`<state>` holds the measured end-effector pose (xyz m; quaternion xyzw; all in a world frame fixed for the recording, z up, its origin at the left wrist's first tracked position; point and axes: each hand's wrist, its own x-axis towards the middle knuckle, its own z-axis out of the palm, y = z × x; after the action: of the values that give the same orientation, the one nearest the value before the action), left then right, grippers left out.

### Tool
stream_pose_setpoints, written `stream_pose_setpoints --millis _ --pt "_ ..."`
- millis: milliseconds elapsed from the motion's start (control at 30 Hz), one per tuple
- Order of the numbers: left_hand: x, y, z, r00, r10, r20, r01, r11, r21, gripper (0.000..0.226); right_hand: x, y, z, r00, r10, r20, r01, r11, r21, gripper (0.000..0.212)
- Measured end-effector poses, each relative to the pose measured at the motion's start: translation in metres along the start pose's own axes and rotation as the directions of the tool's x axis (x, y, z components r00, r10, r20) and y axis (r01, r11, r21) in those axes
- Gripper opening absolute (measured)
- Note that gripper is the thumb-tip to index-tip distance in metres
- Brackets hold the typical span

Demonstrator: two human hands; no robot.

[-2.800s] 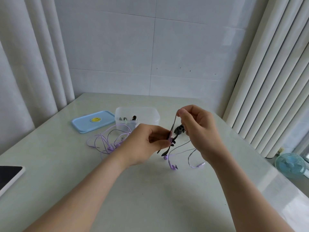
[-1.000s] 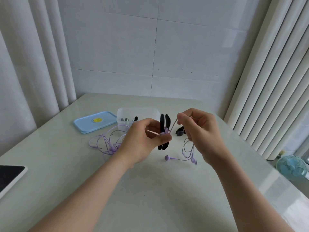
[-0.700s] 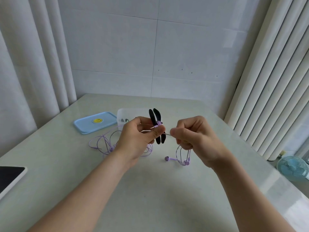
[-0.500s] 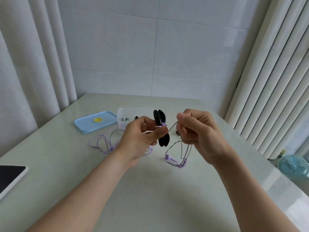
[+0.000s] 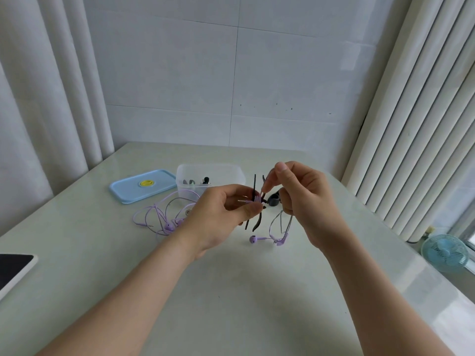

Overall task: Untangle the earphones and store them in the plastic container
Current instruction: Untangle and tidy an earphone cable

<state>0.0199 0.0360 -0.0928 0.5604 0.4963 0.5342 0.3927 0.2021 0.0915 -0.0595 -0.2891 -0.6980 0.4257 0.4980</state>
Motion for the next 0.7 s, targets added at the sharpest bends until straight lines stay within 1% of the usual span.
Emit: stream_pose_setpoints --millis 67,133,200,267,367,433,500,600,700 --pt "-0.001 -0.002 0.001 1.0 0.017 0.008 -0.018 0.998 0.063 0.02 0.0 0.003 0.001 0.999 -0.022 -0.043 0.019 0.997 -0.073 0.035" --pt "-0.003 -0.002 0.003 0.998 0.043 0.055 -0.049 0.991 0.124 0.02 0.001 0.005 0.002 0.994 -0.038 -0.103 0.023 0.99 -0.139 0.033" --pt "-0.005 -0.001 0.005 0.992 0.067 0.106 -0.082 0.986 0.144 0.023 0.003 0.007 0.001 0.987 -0.049 -0.154 0.023 0.985 -0.17 0.034" --pt "-0.005 0.001 0.007 0.989 0.086 0.122 -0.099 0.99 0.101 0.024 0.006 0.011 -0.001 0.985 -0.035 -0.171 -0.001 0.979 -0.206 0.034" --pt "-0.003 0.001 0.009 0.988 0.129 0.082 -0.13 0.991 0.007 0.02 0.01 0.022 -0.004 0.985 0.005 -0.171 -0.07 0.923 -0.377 0.03" --pt "-0.002 0.002 0.009 0.988 0.154 0.025 -0.152 0.986 -0.063 0.019 0.011 0.029 -0.005 0.989 0.031 -0.143 -0.102 0.847 -0.522 0.028" --pt "-0.001 0.004 0.007 0.984 0.171 -0.051 -0.176 0.978 -0.11 0.019 0.01 0.032 -0.004 0.994 0.039 -0.099 -0.091 0.794 -0.602 0.028" --pt "0.002 0.004 0.0 0.975 0.164 -0.147 -0.179 0.979 -0.093 0.019 0.007 0.033 -0.002 0.998 0.057 -0.008 -0.05 0.775 -0.63 0.03" --pt "0.003 0.002 -0.002 0.971 0.144 -0.191 -0.156 0.987 -0.046 0.016 0.002 0.028 0.002 0.973 0.141 0.185 0.003 0.788 -0.616 0.032"
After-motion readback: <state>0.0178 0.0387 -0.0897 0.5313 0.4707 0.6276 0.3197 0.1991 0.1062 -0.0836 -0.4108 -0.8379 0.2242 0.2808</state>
